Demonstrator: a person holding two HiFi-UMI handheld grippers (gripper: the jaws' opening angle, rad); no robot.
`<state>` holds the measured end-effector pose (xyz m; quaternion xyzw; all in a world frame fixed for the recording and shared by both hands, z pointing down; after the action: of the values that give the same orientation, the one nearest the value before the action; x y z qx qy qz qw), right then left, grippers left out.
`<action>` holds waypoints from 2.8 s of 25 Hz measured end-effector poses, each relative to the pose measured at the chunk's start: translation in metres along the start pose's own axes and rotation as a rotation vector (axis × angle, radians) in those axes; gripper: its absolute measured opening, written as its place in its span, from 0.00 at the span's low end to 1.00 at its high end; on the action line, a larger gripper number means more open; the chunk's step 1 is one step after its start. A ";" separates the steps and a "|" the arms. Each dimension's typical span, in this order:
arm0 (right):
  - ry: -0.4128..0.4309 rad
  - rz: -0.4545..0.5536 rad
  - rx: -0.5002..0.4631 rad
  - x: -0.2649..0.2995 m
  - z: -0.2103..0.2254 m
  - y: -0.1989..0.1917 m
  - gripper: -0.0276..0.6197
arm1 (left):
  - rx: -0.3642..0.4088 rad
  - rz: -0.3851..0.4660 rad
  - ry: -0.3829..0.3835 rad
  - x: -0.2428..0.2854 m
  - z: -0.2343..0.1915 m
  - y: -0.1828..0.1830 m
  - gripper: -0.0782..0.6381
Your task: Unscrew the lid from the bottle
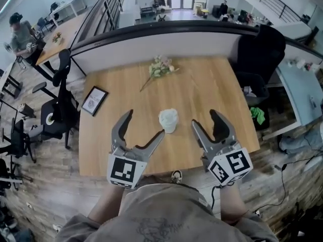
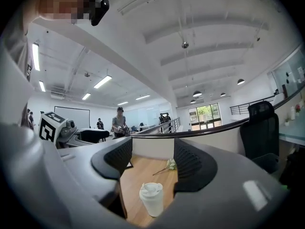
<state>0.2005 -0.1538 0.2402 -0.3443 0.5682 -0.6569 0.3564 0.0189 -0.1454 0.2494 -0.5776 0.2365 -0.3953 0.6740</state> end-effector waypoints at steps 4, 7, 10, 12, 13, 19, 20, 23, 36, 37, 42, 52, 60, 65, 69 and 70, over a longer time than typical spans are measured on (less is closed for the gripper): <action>0.040 -0.018 -0.003 0.010 0.004 -0.007 0.44 | -0.065 -0.026 0.025 -0.002 0.001 -0.010 0.71; 0.049 -0.028 0.007 0.015 0.005 -0.011 0.44 | -0.068 -0.040 0.031 -0.004 -0.001 -0.016 0.72; 0.046 -0.036 0.013 0.019 0.004 -0.014 0.44 | -0.087 -0.066 0.023 -0.005 -0.001 -0.024 0.72; 0.043 -0.043 0.020 0.021 0.003 -0.016 0.44 | -0.081 -0.075 0.005 -0.003 -0.001 -0.029 0.73; 0.042 -0.047 0.024 0.022 0.001 -0.017 0.44 | -0.069 -0.073 -0.007 -0.002 -0.002 -0.031 0.73; 0.060 -0.076 0.021 0.034 -0.008 -0.034 0.44 | -0.049 -0.078 -0.072 0.008 0.000 -0.060 0.73; 0.070 -0.077 0.025 0.037 -0.011 -0.038 0.44 | -0.041 -0.078 -0.065 0.010 -0.002 -0.066 0.73; 0.117 -0.076 0.048 0.049 -0.016 -0.050 0.44 | -0.034 -0.088 -0.065 0.020 -0.005 -0.084 0.73; 0.159 -0.226 0.016 0.101 -0.015 -0.151 0.66 | -0.057 -0.200 -0.271 0.076 0.029 -0.208 0.73; 0.163 -0.231 0.012 0.105 -0.015 -0.157 0.66 | -0.061 -0.210 -0.280 0.080 0.032 -0.219 0.73; 0.187 -0.249 -0.044 0.119 -0.015 -0.180 0.67 | -0.093 -0.223 -0.296 0.103 0.038 -0.257 0.73; 0.177 -0.244 -0.089 0.137 -0.013 -0.214 0.67 | -0.150 -0.177 -0.318 0.139 0.043 -0.281 0.64; 0.167 -0.220 -0.074 0.137 -0.015 -0.223 0.66 | -0.158 -0.149 -0.339 0.141 0.049 -0.284 0.56; 0.251 -0.223 -0.074 0.136 -0.013 -0.223 0.66 | -0.160 -0.136 -0.362 0.140 0.049 -0.285 0.55; 0.430 -0.233 -0.102 0.137 -0.010 -0.222 0.66 | -0.152 -0.128 -0.389 0.139 0.048 -0.284 0.55; 0.485 -0.235 -0.110 0.138 -0.009 -0.221 0.66 | -0.151 -0.125 -0.395 0.139 0.047 -0.284 0.55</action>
<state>0.1058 -0.2462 0.4654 -0.2592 0.6279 -0.7253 0.1118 0.0620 -0.2349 0.5529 -0.7063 0.0922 -0.2966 0.6362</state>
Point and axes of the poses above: the fingertips, and each gripper's own axes: x forward along the fingers, z to its right, y out of its top, the point moved 3 cm from there along -x, backward along the fingers, and after that the axes turned 5 degrees about -y, right-handed, at the moved point
